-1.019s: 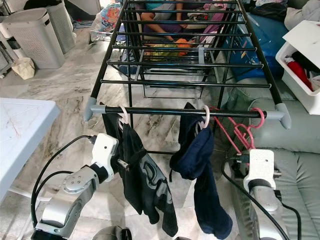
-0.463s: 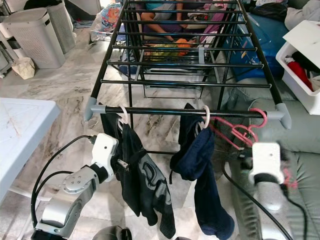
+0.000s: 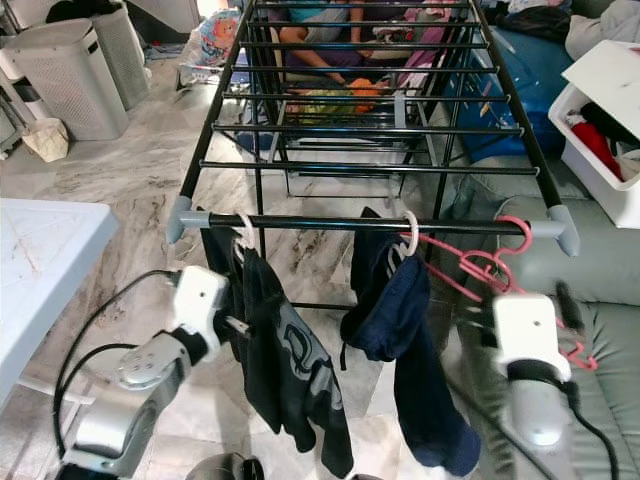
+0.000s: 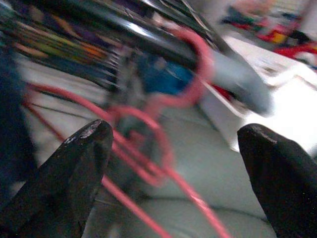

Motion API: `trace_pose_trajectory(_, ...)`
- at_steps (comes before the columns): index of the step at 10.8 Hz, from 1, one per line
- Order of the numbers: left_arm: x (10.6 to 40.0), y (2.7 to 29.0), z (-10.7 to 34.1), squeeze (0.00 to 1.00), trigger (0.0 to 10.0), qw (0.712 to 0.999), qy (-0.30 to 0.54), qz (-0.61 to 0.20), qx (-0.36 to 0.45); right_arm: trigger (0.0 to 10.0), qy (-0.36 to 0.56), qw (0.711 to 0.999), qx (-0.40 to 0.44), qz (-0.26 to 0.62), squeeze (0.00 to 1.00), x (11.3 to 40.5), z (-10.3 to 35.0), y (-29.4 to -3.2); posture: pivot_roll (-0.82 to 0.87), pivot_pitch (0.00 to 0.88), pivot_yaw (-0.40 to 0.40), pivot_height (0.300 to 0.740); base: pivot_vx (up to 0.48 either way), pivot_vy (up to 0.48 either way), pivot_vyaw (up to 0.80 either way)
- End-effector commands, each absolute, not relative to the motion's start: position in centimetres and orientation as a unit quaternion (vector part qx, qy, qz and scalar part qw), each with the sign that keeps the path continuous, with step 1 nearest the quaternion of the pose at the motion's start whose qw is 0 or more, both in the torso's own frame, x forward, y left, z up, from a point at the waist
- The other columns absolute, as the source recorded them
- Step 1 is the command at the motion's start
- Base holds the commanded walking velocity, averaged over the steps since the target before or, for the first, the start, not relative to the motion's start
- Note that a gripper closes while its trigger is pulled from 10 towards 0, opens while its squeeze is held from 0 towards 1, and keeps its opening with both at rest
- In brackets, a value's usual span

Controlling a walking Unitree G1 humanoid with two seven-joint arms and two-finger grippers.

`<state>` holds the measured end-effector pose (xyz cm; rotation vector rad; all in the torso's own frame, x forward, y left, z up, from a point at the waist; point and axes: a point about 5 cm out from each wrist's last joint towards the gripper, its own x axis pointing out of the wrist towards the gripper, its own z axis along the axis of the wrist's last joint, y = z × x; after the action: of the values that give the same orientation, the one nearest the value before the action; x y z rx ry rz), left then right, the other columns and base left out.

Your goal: Hang hanger

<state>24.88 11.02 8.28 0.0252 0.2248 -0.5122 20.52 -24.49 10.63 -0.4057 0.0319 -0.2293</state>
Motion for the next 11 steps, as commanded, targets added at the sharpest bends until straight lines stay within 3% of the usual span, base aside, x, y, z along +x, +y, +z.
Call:
trace_pose_trajectory(1,24.9,11.7,8.7,0.0,10.0,0.968,0.096,-0.231,0.022,10.0,0.009,0.984,-0.163,-0.076,0.94,20.7,11.0,-22.8,-0.05,0.0,0.023,0.74,0.0,0.0,0.0)
trace_pose_trajectory(2,24.9,12.0,8.6,0.0,10.0,0.971,0.096,-0.215,0.03,10.0,-0.004,0.988,-0.131,-0.076,0.0,21.8,11.7,-22.2,-0.05,0.0,0.023,0.74,0.0,0.0,0.0)
trace_pose_trajectory(4,25.1,12.2,8.3,0.0,10.0,0.973,0.099,-0.204,0.032,10.0,-0.015,0.989,-0.125,-0.077,0.0,23.8,12.1,-22.2,-0.04,0.0,0.029,0.74,-0.298,0.0,0.0)
trace_pose_trajectory(8,25.9,12.7,8.5,0.0,10.0,0.974,0.091,-0.202,0.043,10.0,0.007,0.992,-0.104,-0.071,0.0,24.7,10.9,-21.6,-0.02,0.0,0.035,0.74,-0.341,0.0,0.0)
trace_pose_trajectory(11,26.3,12.5,8.8,0.0,10.0,0.973,0.082,-0.21,0.047,10.0,0.018,0.985,-0.149,-0.084,0.0,25.9,10.0,-21.3,-0.01,0.0,0.035,0.74,-0.391,0.0,0.0)
